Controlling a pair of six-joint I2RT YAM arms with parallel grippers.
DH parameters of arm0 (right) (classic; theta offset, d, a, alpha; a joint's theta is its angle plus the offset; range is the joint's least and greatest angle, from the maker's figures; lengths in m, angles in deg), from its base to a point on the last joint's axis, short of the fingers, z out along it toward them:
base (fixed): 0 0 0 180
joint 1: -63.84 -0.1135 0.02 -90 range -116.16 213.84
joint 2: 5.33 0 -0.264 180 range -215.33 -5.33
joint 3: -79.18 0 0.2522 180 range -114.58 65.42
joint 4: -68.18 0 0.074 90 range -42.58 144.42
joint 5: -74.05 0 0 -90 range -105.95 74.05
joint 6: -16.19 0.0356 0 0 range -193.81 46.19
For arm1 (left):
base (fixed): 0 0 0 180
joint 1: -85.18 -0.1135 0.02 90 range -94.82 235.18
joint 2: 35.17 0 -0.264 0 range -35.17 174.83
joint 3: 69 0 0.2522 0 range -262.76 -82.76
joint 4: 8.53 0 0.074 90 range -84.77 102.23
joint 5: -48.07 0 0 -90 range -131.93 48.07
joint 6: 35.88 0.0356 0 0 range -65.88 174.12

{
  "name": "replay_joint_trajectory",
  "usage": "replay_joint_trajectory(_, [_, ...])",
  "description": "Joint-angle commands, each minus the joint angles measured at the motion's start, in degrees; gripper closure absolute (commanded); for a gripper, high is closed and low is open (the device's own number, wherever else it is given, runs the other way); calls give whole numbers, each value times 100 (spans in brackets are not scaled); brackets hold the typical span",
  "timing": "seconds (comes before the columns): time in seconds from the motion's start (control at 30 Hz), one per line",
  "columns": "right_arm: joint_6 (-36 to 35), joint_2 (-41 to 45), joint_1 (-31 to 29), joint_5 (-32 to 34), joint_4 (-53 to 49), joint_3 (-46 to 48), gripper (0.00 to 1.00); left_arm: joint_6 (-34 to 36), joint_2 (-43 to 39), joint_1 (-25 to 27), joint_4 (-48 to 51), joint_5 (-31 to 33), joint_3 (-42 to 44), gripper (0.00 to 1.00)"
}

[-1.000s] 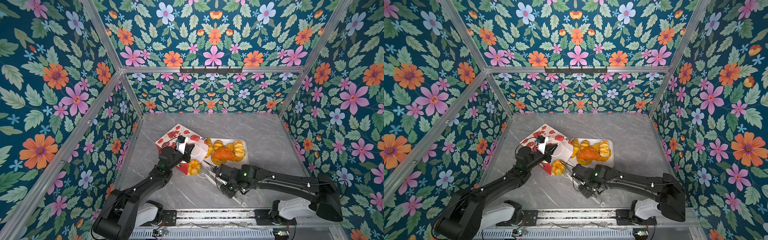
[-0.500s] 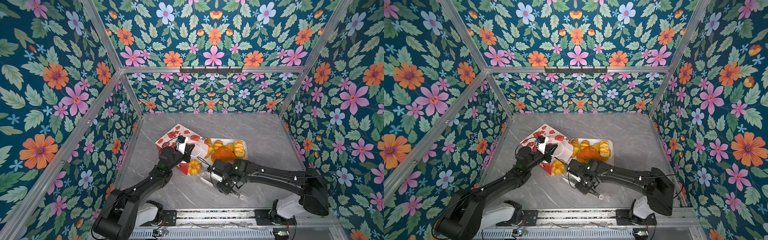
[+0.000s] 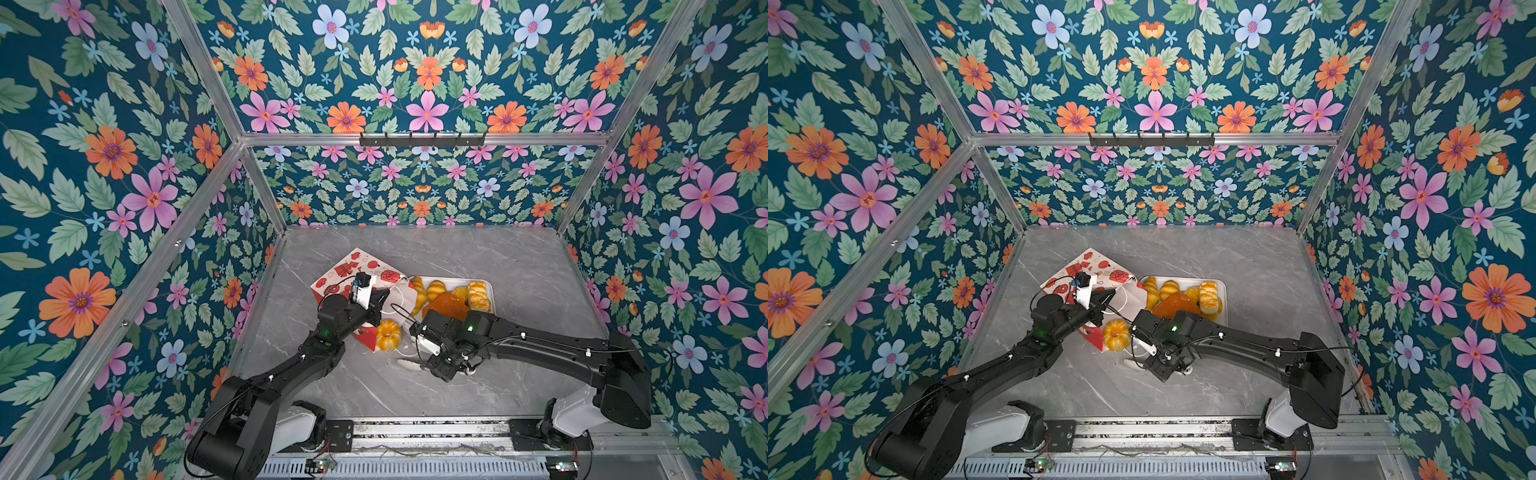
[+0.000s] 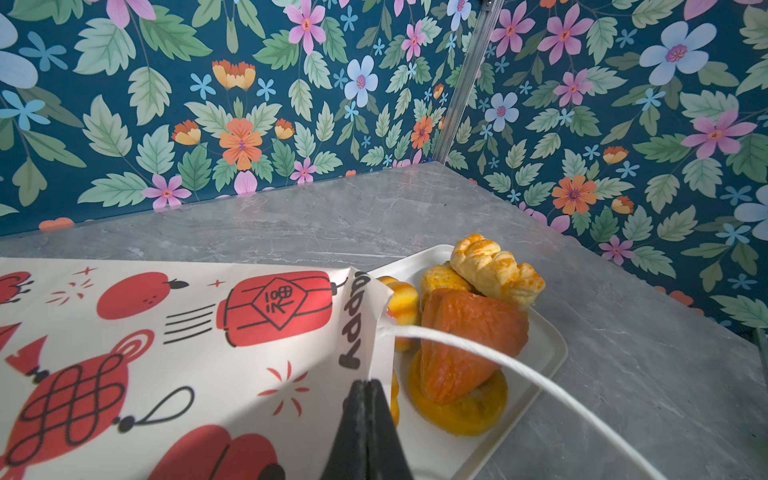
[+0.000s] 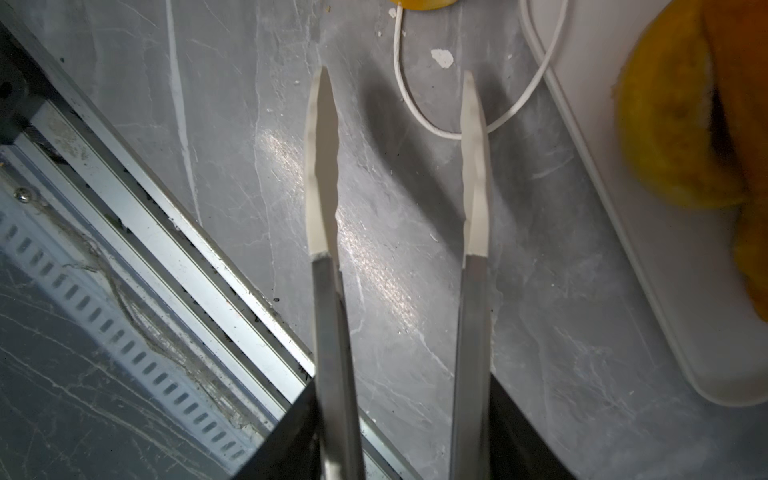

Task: Take the fake bread out of the paper bag
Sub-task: 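Move the right-held tongs forward around the yellow ring bread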

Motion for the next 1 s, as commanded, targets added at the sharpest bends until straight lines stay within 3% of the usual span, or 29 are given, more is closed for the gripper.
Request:
replay_joint_trajectory(0.0, [-80,124,2,122,184,8,45,-50,20,-2,-242,-82,15,96])
replay_joint_trajectory(0.43, [-103,369,3,518,1010,196,42,-82,55,-7,-261,-95,-10,96])
replay_joint_trajectory(0.97, [-111,16,23,396,1402,241,39,-101,73,-8,-244,-139,-54,96])
